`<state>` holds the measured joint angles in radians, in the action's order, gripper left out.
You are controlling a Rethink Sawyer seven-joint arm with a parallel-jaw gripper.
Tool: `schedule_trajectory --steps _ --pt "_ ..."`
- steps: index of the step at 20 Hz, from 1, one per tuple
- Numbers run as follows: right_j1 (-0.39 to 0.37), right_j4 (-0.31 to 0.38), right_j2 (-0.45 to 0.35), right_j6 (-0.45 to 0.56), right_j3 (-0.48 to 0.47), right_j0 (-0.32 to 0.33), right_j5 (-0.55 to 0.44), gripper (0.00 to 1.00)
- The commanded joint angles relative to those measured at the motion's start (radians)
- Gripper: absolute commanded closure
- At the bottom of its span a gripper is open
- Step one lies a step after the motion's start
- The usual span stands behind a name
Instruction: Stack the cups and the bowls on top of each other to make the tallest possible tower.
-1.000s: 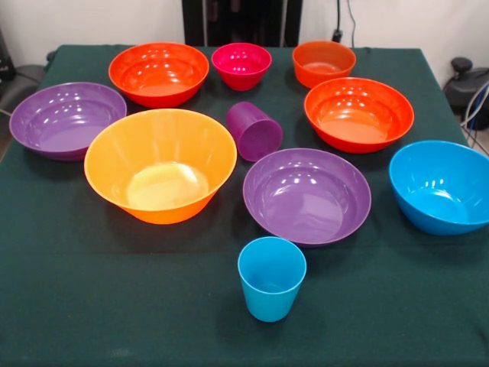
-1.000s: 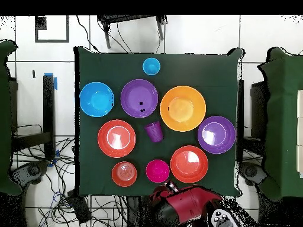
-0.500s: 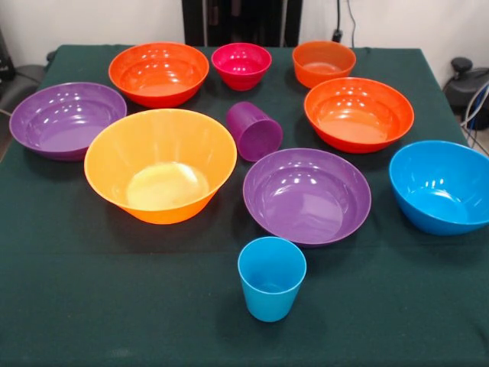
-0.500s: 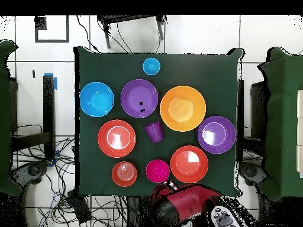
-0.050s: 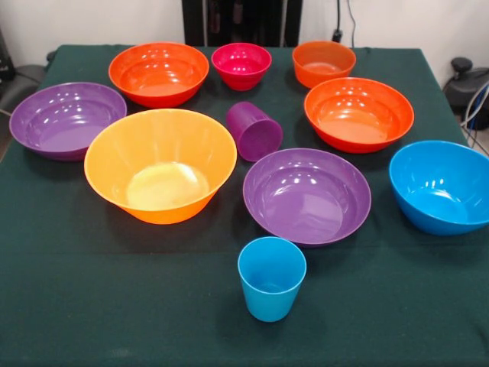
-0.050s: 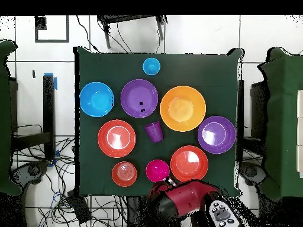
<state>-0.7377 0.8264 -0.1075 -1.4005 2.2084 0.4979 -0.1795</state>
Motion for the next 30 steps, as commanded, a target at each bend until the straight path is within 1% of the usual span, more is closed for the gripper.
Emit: schedule_trajectory --steps 1,7,11,19,25,30 --pt "0.071 -0.053 -0.090 -0.113 -0.124 -0.037 -0.021 0.00" --pt "0.095 -0.054 -0.109 -0.094 -0.153 -0.024 -0.023 0.00" --pt "0.113 -0.047 -0.105 -0.096 -0.171 -0.027 -0.012 0.00" --pt "0.113 -0.043 -0.108 -0.088 -0.172 -0.017 -0.015 0.00" --pt "0.125 -0.034 -0.099 -0.093 -0.177 -0.016 0.001 0.00" --pt "0.188 -0.005 -0.076 -0.098 -0.216 -0.022 0.036 0.00"
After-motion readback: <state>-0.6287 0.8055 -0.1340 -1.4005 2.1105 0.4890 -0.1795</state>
